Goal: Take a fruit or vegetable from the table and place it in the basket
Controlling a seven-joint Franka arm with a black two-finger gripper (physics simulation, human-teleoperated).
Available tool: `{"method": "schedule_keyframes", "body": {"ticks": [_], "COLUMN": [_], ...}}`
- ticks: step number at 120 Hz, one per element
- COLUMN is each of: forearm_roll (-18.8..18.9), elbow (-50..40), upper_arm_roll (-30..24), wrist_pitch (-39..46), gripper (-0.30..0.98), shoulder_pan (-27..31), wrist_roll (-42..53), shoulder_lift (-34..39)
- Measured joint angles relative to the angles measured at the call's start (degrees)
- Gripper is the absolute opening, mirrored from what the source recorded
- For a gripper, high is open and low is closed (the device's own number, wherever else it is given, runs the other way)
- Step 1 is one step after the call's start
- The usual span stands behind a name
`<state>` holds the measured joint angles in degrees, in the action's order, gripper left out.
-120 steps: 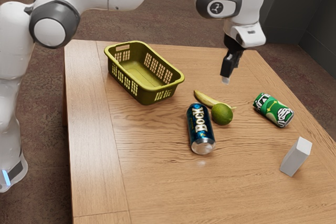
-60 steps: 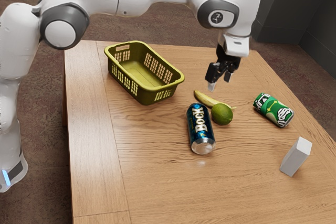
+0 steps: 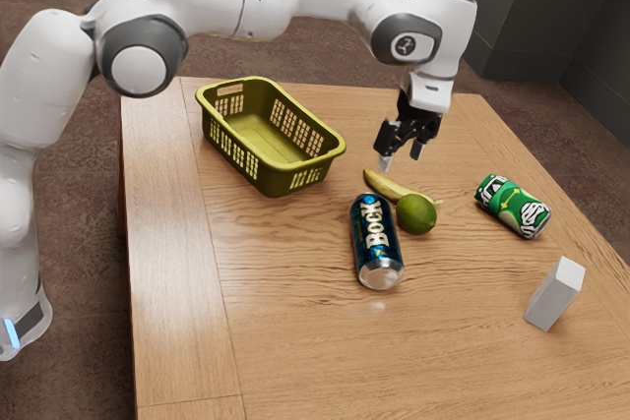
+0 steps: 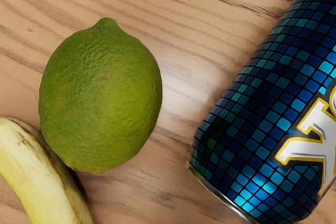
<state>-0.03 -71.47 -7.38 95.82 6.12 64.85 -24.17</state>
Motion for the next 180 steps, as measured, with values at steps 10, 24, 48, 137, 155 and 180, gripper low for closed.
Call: {"method": "schedule_keyframes", "body": {"ticks": [10,24,48,137,155,180], "forearm_roll": [-0.2,-0.32,-0.46,-1.19,-1.19,-1.2], "elbow": [0.1,1.21,2.27,4.65,5.72,5.89], "upper_arm_roll": [-0.03,0.0,-0.48,-0.72,-0.74,-0.79], "wrist_pitch": [0.43,1.59,4.31,8.07,8.54,9.08], "gripper": [0.68,0.68,0.68,0.68,0.69,0.68], "shoulder_pan": [0.04,1.07,1.05,-0.96,-1.05,-1.63], "wrist_roll": [0.95,2.12,3.68,6.5,6.77,7.04], "shoulder_lift": [-0.65,-1.6,-3.67,-8.8,-11.05,-12.49]}}
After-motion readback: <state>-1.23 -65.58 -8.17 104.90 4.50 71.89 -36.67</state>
